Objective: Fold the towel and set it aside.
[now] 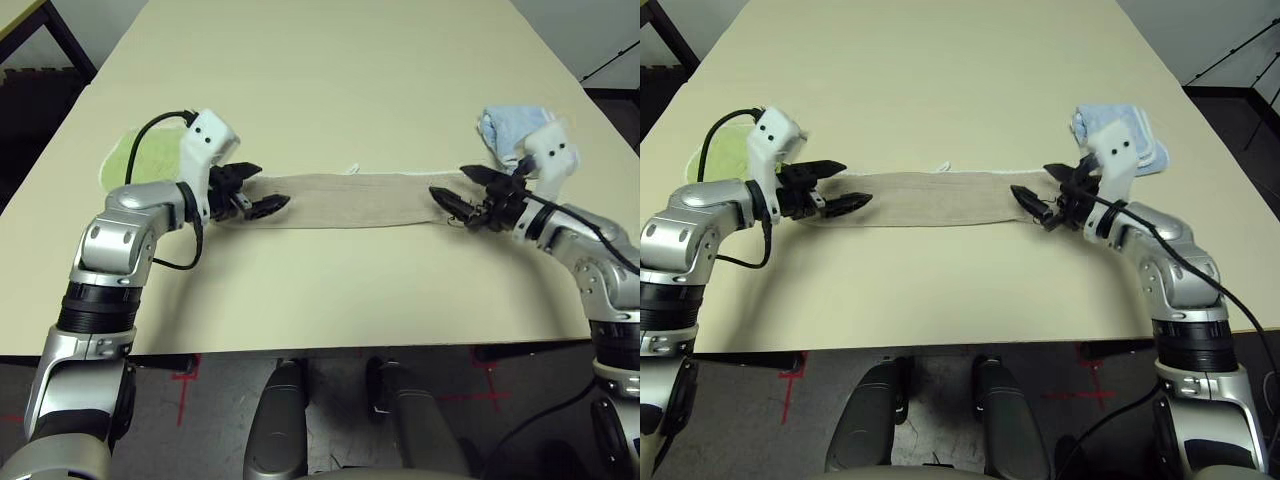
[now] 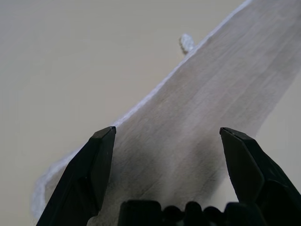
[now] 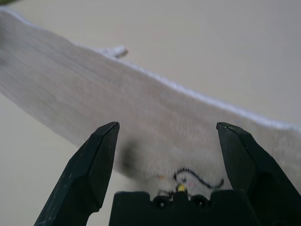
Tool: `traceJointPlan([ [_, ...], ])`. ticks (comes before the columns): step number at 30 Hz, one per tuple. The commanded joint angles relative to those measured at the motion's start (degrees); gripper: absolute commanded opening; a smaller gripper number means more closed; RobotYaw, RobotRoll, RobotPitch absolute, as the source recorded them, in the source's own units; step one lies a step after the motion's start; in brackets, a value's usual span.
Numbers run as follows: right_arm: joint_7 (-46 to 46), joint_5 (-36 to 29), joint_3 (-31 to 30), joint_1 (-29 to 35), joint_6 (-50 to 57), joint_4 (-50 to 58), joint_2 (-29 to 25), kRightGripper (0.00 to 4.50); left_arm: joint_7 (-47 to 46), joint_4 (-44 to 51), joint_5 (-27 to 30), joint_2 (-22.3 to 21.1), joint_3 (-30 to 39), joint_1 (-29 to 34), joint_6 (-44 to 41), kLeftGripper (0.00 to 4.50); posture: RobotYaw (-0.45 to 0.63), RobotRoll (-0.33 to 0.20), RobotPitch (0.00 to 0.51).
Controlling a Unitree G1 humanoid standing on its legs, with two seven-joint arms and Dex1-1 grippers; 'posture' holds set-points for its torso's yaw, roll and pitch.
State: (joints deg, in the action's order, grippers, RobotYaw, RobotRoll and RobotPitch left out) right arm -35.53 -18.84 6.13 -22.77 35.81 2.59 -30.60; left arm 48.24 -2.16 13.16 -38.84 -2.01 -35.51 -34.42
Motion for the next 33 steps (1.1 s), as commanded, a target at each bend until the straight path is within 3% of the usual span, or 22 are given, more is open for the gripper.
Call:
traceJointPlan([
  [1, 0.99, 1.91, -1.30, 2.06, 0.81, -2.42, -0.93, 4.46, -1.55, -1.69, -3.08, 0.28, -2.27, 1.44, 2.26, 4.48, 0.14, 0.000, 0.220],
  [14, 1.35, 4.46, -1.01, 2.05, 0.06, -6.88, -3.62, 4.46, -1.66, -6.44, -7.88, -1.46, -3.08, 2.88, 7.09, 4.48, 0.14, 0.000, 0.230],
  [26, 0.83, 2.91, -0.22, -3.27, -0.55, -6.98, -2.84, 4.46, -3.50, -9.45, -9.67, -1.13, -1.18, 0.55, 10.19, 4.48, 0.15, 0.000, 0.228],
  [31, 0.46, 2.66, 0.51, -5.27, -0.10, -6.87, -3.86, 4.46, -2.12, -6.45, -2.44, 0.46, 3.99, -3.89, 3.40, 4.48, 0.14, 0.000, 0.232],
  [33, 0.10, 2.73, 0.38, -5.51, -0.27, -7.18, -4.05, 4.46, -2.06, -6.39, -2.40, 0.05, 4.19, -5.19, 3.82, 4.48, 0.14, 0.000, 0.230],
])
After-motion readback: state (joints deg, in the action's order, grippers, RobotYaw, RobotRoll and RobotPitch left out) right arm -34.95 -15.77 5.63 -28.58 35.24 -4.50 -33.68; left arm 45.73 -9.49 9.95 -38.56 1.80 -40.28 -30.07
